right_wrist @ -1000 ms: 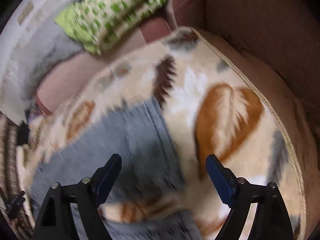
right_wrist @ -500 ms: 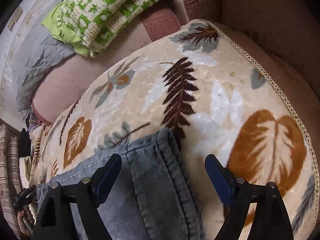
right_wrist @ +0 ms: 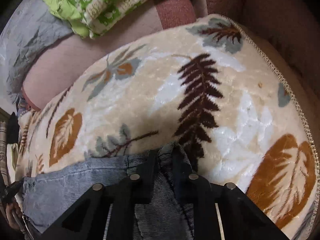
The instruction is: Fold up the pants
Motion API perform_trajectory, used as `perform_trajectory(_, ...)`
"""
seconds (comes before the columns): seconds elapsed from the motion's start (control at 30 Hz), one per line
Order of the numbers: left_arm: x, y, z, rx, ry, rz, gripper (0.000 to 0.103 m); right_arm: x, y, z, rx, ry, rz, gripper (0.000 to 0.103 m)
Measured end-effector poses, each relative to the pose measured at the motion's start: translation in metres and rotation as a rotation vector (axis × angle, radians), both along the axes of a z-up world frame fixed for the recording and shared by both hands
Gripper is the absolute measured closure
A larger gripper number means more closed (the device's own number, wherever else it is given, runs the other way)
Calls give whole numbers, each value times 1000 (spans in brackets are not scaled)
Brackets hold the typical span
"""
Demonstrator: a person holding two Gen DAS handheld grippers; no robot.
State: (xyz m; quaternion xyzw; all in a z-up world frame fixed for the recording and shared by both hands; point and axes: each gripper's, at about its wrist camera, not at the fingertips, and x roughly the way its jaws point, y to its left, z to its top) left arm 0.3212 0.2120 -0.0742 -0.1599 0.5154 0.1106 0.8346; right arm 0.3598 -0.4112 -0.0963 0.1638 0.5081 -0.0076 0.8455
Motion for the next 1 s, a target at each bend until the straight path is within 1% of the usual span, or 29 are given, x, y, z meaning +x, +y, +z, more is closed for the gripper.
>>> perform_trajectory(0.1, -11, 4, 24, -15, -63, 13, 93, -17, -4, 25, 4, -67, -16, 88)
perform_trajectory(0.13, -18, 5, 36, -22, -91, 13, 93, -26, -7, 39, 17, -103, -21, 88)
perform_trajectory(0.23, -40, 4, 73, -28, -169, -3, 93, -47, -10, 69, 42, -164, -16, 88)
perform_trajectory(0.3, -61, 5, 98, -54, -219, -2, 93, -66, -10, 92, 55, -208, -17, 88)
perform_trajectory(0.4, -102, 2, 130, -68, -291, -23, 93, -99, -9, 122, 81, -277, -17, 88)
perform_trajectory(0.43, -125, 1, 141, -70, -318, -37, 93, -116, -9, 133, 82, -304, -11, 88)
perform_trajectory(0.5, -155, 1, 152, -76, -351, -49, 93, -154, -14, 150, 108, -356, -6, 88)
perform_trajectory(0.53, -174, 3, 153, -82, -363, -54, 93, -171, -17, 155, 120, -373, -7, 88)
perform_trajectory(0.57, -199, 7, 152, -97, -374, -54, 93, -199, -21, 158, 137, -400, -9, 88)
perform_trajectory(0.6, -218, 10, 149, -109, -376, -51, 93, -225, -24, 158, 147, -418, -10, 88)
perform_trajectory(0.63, -245, 13, 138, -125, -365, -49, 93, -247, -25, 154, 154, -423, -8, 88)
perform_trajectory(0.7, -279, 19, 113, -161, -321, -42, 91, -290, -28, 130, 169, -395, -10, 88)
perform_trajectory(0.73, -295, 24, 95, -178, -276, -26, 88, -313, -29, 101, 175, -326, -17, 84)
perform_trajectory(0.77, -308, 30, 73, -182, -210, -12, 86, -326, -31, 77, 180, -255, -16, 84)
perform_trajectory(0.8, -318, 35, 57, -186, -160, 0, 86, -337, -33, 57, 183, -195, -21, 76)
perform_trajectory(0.83, -329, 42, 43, -186, -118, 37, 86, -352, -37, 32, 174, -124, -58, 60)
perform_trajectory(0.87, -338, 50, 34, -169, -87, 79, 85, -365, -43, 16, 168, -79, -106, 49)
perform_trajectory(0.9, -344, 56, 32, -148, -64, 112, 83, -377, -49, 7, 188, -65, -148, 38)
perform_trajectory(0.93, -348, 61, 35, -145, -68, 135, 82, -392, -58, 5, 239, -91, -195, 39)
perform_trajectory(0.97, -351, 64, 42, -147, -93, 149, 77, -398, -62, 7, 260, -110, -220, 38)
perform_trajectory(1.0, -351, 62, 51, -140, -118, 151, 66, -404, -67, 15, 276, -139, -253, 35)
